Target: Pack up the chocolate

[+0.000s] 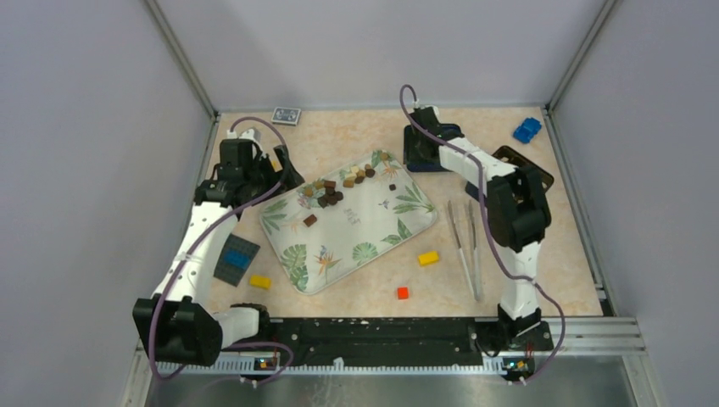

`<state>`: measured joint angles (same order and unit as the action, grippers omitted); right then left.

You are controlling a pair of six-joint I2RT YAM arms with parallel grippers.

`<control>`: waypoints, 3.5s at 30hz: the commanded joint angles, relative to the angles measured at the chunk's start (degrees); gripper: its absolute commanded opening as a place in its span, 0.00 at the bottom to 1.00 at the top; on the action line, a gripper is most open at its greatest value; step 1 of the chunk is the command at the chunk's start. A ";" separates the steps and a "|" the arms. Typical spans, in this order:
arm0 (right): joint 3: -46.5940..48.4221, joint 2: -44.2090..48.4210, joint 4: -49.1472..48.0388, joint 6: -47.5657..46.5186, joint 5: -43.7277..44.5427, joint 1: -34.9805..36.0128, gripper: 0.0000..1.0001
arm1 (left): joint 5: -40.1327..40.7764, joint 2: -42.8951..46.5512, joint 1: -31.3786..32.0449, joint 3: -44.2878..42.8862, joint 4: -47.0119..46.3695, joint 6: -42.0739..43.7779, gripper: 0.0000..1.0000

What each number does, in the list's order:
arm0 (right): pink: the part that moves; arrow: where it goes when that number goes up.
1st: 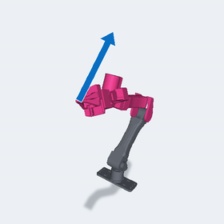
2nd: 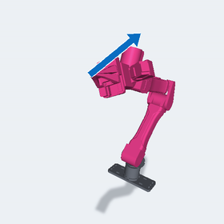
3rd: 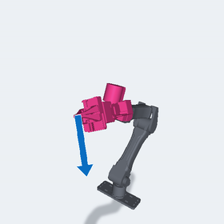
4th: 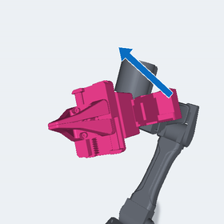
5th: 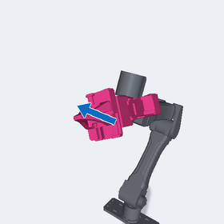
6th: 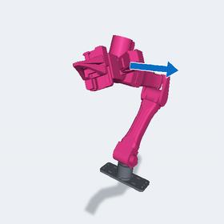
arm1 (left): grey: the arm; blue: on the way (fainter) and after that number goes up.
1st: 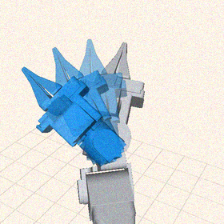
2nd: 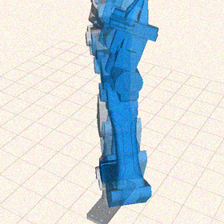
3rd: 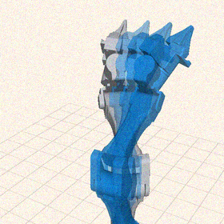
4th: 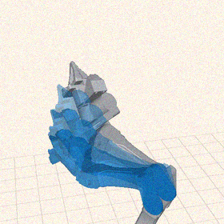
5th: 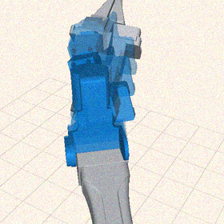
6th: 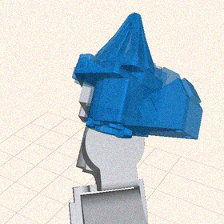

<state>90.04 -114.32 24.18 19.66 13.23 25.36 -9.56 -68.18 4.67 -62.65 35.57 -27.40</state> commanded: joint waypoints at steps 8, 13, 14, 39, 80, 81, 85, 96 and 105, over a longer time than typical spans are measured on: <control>24.45 -19.75 2.86 -0.49 -0.09 -0.66 0.44 | -1.64 -5.55 0.17 -1.78 -2.14 0.84 0.99; 32.41 -27.26 6.15 -2.07 2.98 0.06 0.26 | -2.77 -6.65 0.17 -1.72 -2.87 0.04 0.99; 33.34 -28.17 6.70 -2.37 3.49 0.18 0.22 | -3.13 -6.89 0.17 -1.68 -3.00 -0.06 0.99; 8.63 3.63 -5.69 -7.73 -9.01 0.43 0.00 | -21.44 -12.71 4.84 -6.65 -14.23 -9.88 0.99; -26.26 29.29 -16.53 -8.44 -23.11 0.47 0.00 | -12.41 -57.97 27.99 -41.21 -27.11 -29.06 0.33; -26.50 29.94 -16.41 -8.53 -23.13 0.47 0.00 | -12.03 -57.67 28.11 -41.12 -26.86 -29.03 0.24; -26.31 32.99 -14.88 -8.92 -22.78 0.52 0.13 | -11.72 -55.79 28.37 -40.30 -27.46 -28.73 0.00; -19.45 47.71 -0.25 -7.62 -14.72 -4.23 0.72 | -16.39 -44.80 27.28 -39.92 -22.95 -14.60 0.00; -29.22 53.84 -4.44 2.83 -43.30 -25.11 0.75 | -36.80 -30.00 20.99 -28.97 -29.06 -13.11 0.00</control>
<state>63.92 -61.34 21.08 16.78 -15.68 1.91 -33.89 -106.34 28.86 -96.77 14.74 -39.86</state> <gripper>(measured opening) 0.747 0.161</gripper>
